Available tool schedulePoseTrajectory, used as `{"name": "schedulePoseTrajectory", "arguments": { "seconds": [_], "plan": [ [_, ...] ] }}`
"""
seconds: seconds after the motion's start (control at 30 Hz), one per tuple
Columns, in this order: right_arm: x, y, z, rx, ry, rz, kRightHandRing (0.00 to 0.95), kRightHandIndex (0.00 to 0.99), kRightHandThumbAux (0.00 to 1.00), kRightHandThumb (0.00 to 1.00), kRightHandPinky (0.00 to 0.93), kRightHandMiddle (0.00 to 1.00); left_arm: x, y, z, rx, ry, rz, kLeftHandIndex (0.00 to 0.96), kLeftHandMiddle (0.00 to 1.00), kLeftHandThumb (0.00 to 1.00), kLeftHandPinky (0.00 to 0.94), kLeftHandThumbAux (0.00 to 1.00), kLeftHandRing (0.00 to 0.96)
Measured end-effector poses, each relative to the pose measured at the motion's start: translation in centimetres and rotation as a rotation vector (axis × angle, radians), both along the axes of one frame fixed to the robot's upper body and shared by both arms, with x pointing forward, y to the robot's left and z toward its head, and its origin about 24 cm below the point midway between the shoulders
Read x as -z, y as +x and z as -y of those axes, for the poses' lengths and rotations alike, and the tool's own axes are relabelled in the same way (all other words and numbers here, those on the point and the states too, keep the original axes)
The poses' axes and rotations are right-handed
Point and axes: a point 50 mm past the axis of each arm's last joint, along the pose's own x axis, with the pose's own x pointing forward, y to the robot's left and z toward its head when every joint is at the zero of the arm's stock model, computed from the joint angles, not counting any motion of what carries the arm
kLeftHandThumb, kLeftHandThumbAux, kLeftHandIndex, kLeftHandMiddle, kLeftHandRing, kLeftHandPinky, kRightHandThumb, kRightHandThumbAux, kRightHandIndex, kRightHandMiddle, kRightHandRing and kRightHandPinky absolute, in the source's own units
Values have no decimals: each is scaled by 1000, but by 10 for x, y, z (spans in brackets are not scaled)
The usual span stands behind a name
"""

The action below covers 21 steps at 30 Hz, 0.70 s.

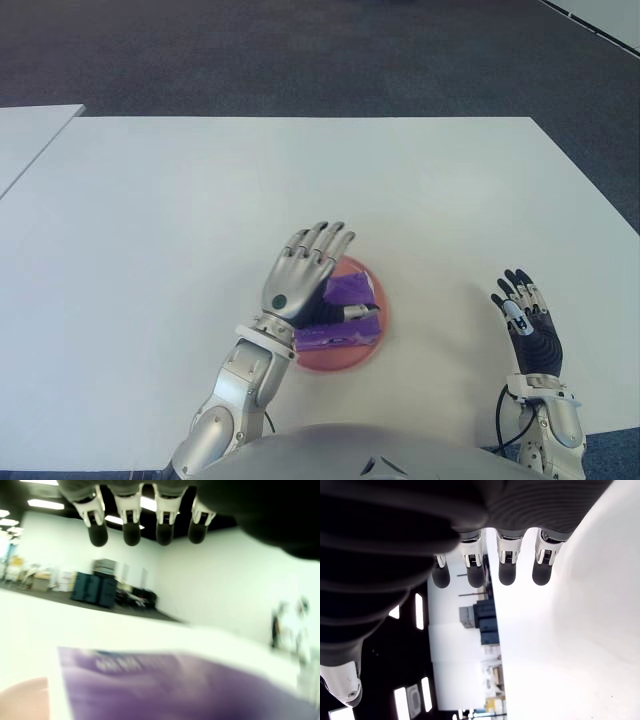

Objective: Put the tissue paper into the plate.

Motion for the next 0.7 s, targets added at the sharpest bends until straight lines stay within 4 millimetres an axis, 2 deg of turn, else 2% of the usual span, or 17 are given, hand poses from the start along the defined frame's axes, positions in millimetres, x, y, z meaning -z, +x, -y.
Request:
{"name": "schedulePoseTrajectory", "arguments": {
  "seconds": [0.07, 0.13, 0.33, 0.53, 0.7],
  "plan": [
    [0, 0, 0, 0, 0, -1, 22, 28, 567, 137, 0, 64, 1, 1, -6, -41, -95, -18, 162, 61, 119, 72, 263, 27],
    [0, 0, 0, 0, 1, 0, 20, 27, 561, 131, 0, 60, 3, 0, -12, -69, -189, -39, 213, 126, 156, 132, 353, 85],
    [0, 0, -1, -3, 1, 1, 24, 27, 543, 119, 0, 57, 7, -2, -24, -118, -440, -102, 267, 233, 204, 267, 514, 215],
    [-1, 1, -6, -19, 3, 8, 29, 40, 539, 135, 27, 59, 18, -18, -37, -191, -708, -170, 236, 242, 176, 275, 581, 245],
    [1, -2, -15, -35, 17, 10, 32, 49, 548, 137, 45, 61, 29, -39, -53, -336, -922, -188, 201, 211, 132, 248, 580, 225]
  ]
}}
